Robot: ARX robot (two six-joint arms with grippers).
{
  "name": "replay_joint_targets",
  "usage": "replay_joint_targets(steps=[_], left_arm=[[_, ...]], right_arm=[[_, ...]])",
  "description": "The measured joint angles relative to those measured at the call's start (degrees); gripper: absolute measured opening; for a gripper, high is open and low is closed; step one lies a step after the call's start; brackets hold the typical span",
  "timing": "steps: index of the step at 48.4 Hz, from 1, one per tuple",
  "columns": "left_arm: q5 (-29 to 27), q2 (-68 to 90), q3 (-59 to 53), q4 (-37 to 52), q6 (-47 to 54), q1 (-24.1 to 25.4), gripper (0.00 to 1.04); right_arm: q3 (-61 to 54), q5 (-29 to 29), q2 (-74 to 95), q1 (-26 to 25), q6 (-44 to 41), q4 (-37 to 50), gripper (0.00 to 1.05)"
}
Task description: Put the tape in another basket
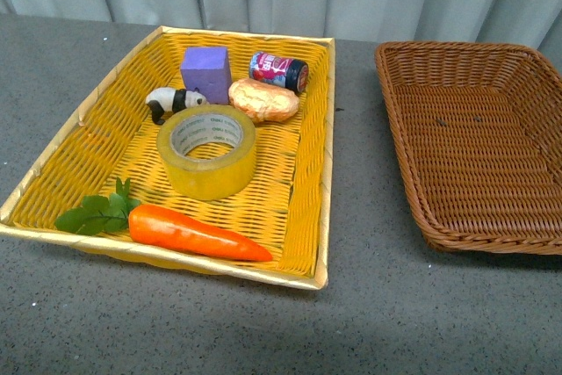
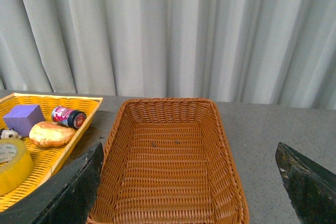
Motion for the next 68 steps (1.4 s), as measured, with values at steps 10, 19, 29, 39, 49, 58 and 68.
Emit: replay_joint_targets(steps=[10, 19, 29, 39, 49, 58, 68], left_arm=[[0.0, 0.0, 0.0, 0.0, 0.0, 0.0, 0.98], [-7.1, 8.8, 5.0, -13.2, -6.6, -3.3, 0.98], [-5.1, 39.6, 9.3, 2.2, -13.3, -4.2, 0.98], [-3.1, 65.5, 18.3, 13.9, -14.3, -4.2, 0.98], [-1.6, 86.7, 30.3, 16.6, -16.2, -4.5, 0.98], [-0.4, 99.0, 41.4, 12.6, -16.2, -4.7, 0.98], [-0.1, 105.6, 47.7, 10.8, -15.9, -5.5, 0.98]], right_arm=[[0.0, 0.0, 0.0, 0.0, 0.0, 0.0, 0.96], [0.0, 0.0, 0.0, 0.0, 0.0, 0.0, 0.96], [0.0, 0.0, 0.0, 0.0, 0.0, 0.0, 0.96], [0.0, 0.0, 0.0, 0.0, 0.0, 0.0, 0.96], [0.0, 0.0, 0.0, 0.0, 0.0, 0.0, 0.96], [0.0, 0.0, 0.0, 0.0, 0.0, 0.0, 0.96], [0.0, 0.0, 0.0, 0.0, 0.0, 0.0, 0.96]])
